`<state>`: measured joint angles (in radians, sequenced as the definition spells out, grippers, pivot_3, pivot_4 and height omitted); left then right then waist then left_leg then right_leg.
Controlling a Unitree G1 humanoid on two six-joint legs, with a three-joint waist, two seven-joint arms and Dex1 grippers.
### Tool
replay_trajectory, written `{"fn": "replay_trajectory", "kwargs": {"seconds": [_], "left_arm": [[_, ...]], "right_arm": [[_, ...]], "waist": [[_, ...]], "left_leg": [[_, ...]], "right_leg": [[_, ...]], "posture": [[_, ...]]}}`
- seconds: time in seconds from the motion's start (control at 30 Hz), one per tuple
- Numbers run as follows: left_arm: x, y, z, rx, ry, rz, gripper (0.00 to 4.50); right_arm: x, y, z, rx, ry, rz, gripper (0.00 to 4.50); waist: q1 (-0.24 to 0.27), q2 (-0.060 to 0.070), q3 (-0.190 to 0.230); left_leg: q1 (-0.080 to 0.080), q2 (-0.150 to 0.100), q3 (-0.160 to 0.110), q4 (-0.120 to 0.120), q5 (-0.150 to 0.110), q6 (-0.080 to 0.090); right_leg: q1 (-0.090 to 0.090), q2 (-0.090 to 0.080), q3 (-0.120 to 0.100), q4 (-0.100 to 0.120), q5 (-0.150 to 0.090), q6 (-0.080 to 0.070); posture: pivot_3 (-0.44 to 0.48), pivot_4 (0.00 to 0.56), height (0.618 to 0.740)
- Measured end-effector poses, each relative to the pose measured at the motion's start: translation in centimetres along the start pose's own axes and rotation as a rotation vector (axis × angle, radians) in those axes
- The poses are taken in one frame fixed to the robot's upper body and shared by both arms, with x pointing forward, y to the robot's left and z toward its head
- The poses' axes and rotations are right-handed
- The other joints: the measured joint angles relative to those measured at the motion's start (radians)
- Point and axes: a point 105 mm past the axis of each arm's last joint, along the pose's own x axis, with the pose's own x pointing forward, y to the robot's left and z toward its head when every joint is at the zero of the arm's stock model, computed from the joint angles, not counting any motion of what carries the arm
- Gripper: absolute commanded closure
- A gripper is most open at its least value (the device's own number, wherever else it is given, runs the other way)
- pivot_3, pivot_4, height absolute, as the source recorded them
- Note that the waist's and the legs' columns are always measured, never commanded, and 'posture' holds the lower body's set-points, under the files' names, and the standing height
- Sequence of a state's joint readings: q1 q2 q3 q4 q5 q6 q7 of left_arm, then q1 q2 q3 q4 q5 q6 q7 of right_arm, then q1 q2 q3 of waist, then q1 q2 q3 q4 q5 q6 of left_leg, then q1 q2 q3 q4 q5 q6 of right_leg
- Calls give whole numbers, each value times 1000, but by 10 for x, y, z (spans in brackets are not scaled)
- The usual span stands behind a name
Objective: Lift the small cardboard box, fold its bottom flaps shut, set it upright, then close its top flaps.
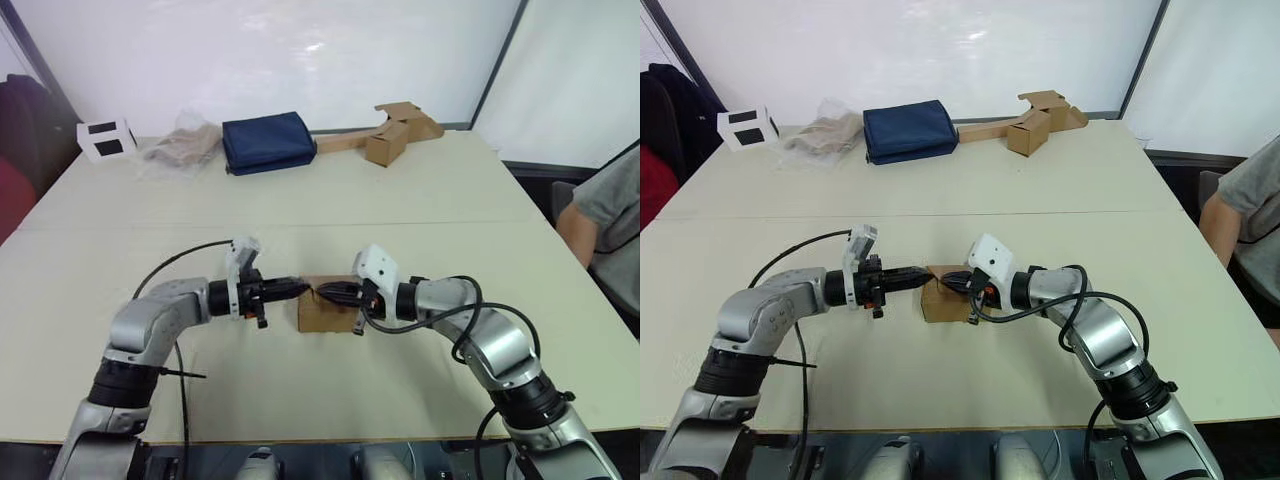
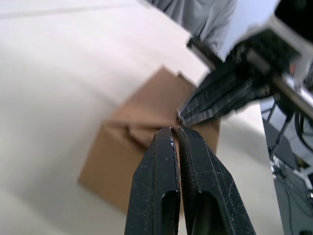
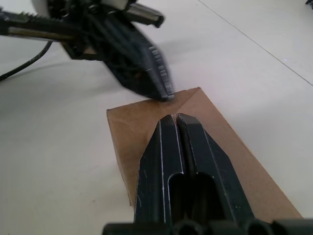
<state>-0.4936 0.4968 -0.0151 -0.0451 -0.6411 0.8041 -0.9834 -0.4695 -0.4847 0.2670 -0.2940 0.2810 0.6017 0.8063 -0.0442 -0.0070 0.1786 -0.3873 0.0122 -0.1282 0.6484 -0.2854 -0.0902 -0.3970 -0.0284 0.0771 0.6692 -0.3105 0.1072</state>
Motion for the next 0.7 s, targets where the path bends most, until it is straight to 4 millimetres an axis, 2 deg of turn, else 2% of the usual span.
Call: {"fn": "replay_trajectory", "kwargs": {"seconds": [0.27,0.7], "left_arm": [[20,14,-2,51,-6,44,4348],[22,18,-1,69,-9,53,4348]], "right_arm": [[1,0,1,0,-7,-5,4500],[-5,11,6,21,-26,29,4500]], "waist": [[3,0,0],[1,0,0]], "left_leg": [[0,0,0,0,0,0],[0,0,0,0,0,0]], "right_leg": [[0,0,0,0,0,0],[0,0,0,0,0,0]], "posture": [[0,150,740],[0,150,740]]}}
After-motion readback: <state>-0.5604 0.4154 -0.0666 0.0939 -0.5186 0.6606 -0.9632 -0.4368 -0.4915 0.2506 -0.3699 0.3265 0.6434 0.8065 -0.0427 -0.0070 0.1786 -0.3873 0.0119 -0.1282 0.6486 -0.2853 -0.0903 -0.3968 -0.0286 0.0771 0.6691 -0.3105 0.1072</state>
